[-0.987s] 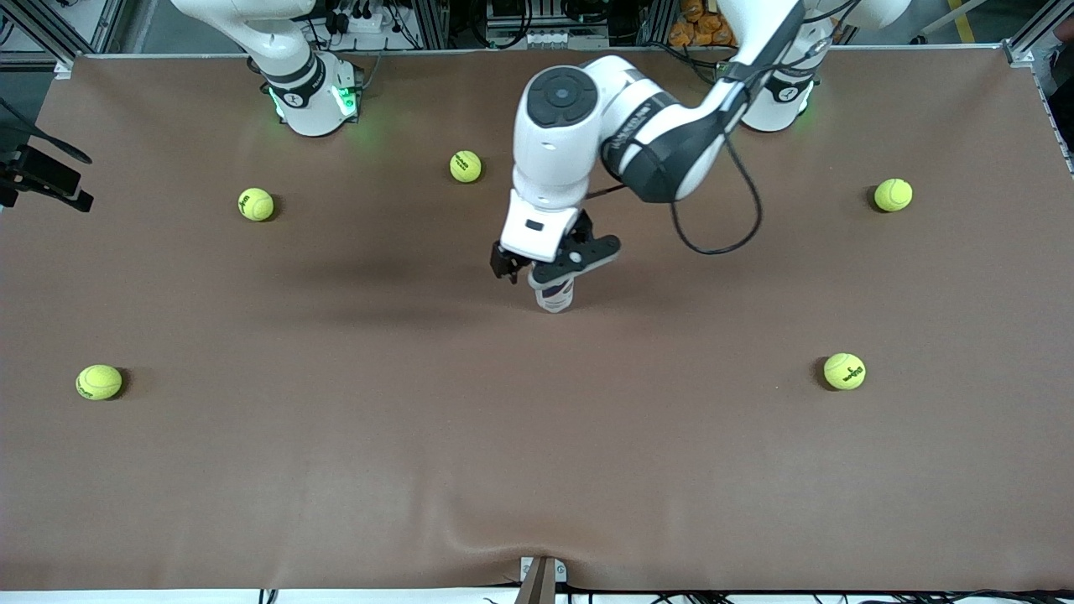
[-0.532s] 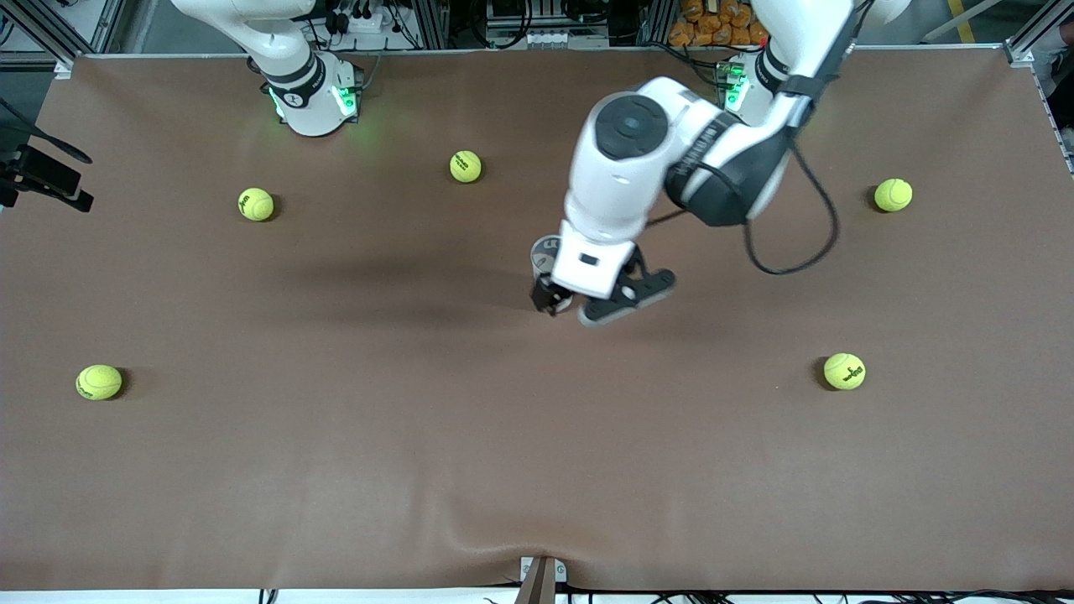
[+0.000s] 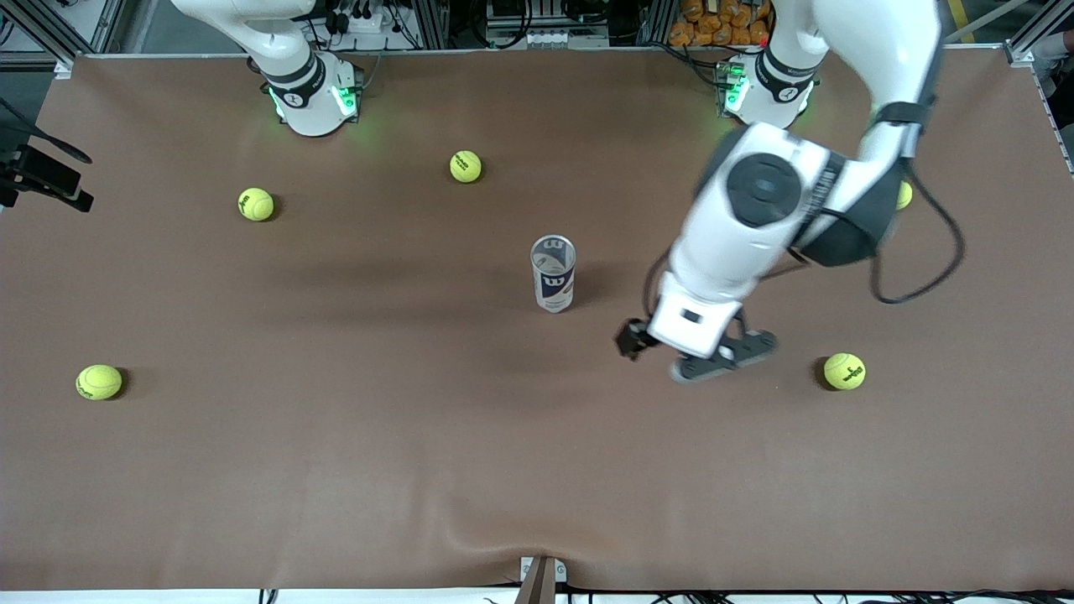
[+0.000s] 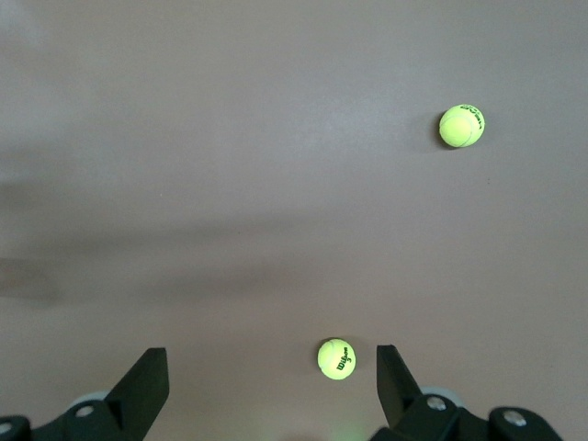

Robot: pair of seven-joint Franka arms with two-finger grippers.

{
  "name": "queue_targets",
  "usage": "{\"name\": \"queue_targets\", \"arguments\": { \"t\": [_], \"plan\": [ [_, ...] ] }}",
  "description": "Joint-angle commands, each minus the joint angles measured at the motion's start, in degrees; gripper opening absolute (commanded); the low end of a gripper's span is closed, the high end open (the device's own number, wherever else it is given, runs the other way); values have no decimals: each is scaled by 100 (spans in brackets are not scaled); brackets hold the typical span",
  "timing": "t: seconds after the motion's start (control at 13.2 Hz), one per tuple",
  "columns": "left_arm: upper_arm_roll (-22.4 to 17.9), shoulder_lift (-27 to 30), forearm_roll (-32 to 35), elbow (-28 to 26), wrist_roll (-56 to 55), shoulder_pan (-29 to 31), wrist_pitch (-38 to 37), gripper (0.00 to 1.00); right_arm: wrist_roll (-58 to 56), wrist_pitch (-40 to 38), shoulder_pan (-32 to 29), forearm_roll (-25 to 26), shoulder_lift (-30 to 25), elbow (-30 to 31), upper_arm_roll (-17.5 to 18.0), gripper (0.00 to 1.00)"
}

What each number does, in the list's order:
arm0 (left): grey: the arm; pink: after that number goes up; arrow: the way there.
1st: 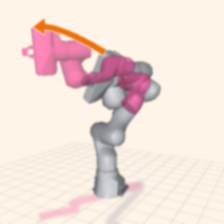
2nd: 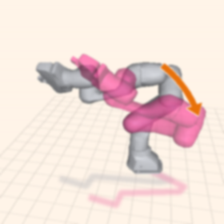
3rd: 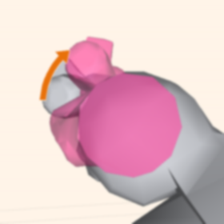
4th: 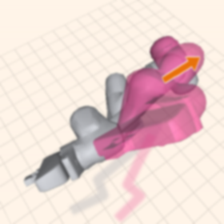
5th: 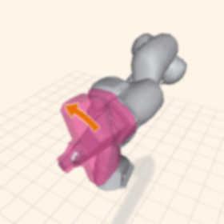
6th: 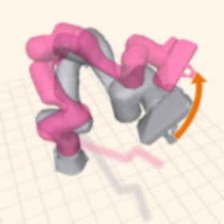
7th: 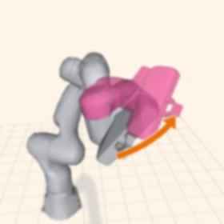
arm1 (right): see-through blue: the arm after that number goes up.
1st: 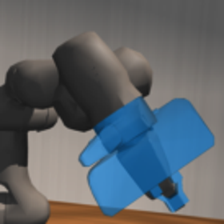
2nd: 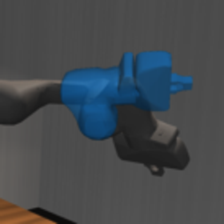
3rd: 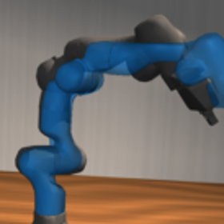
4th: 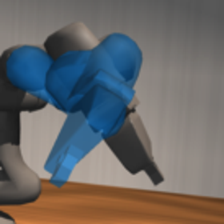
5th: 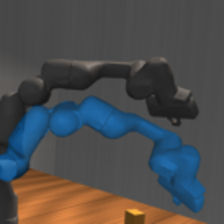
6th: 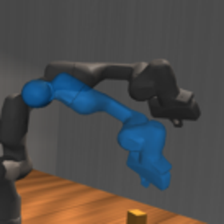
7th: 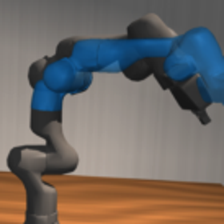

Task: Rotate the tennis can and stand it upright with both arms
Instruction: 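Open the left gripper and lift it away from the can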

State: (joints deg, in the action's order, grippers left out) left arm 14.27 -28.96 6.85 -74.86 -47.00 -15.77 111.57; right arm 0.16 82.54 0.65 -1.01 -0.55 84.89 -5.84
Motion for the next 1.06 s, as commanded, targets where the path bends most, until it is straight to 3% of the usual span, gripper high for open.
{"name": "queue_targets", "arguments": {
  "t": [0.0, 0.15, 0.3, 0.61, 0.76, 0.99],
  "plan": [
    [172, 328, -44, -116, 664, 539, -451, 100, -51, -63, -91, 13, -51, -34, 65, 100],
    [277, 478, -61, -116, 1287, 1144, -723, 100, -51, -63, -91, 13, -51, -34, 65, 100],
    [234, 680, -79, -116, 2008, 1383, -1014, 100, -51, -63, -91, 22, -51, -34, 65, 100],
    [-388, 1417, -105, -186, 2868, 1402, -1821, 100, -51, -63, -91, 22, -51, -34, 65, 100],
    [-749, 2005, -551, -510, 3161, 1393, -2042, 100, -51, -63, -91, 22, -51, -34, 65, 100],
    [-1057, 2560, -606, -976, 3583, 1340, -2087, 100, -51, -63, -91, 13, -51, -34, 65, 100]
  ]
}}
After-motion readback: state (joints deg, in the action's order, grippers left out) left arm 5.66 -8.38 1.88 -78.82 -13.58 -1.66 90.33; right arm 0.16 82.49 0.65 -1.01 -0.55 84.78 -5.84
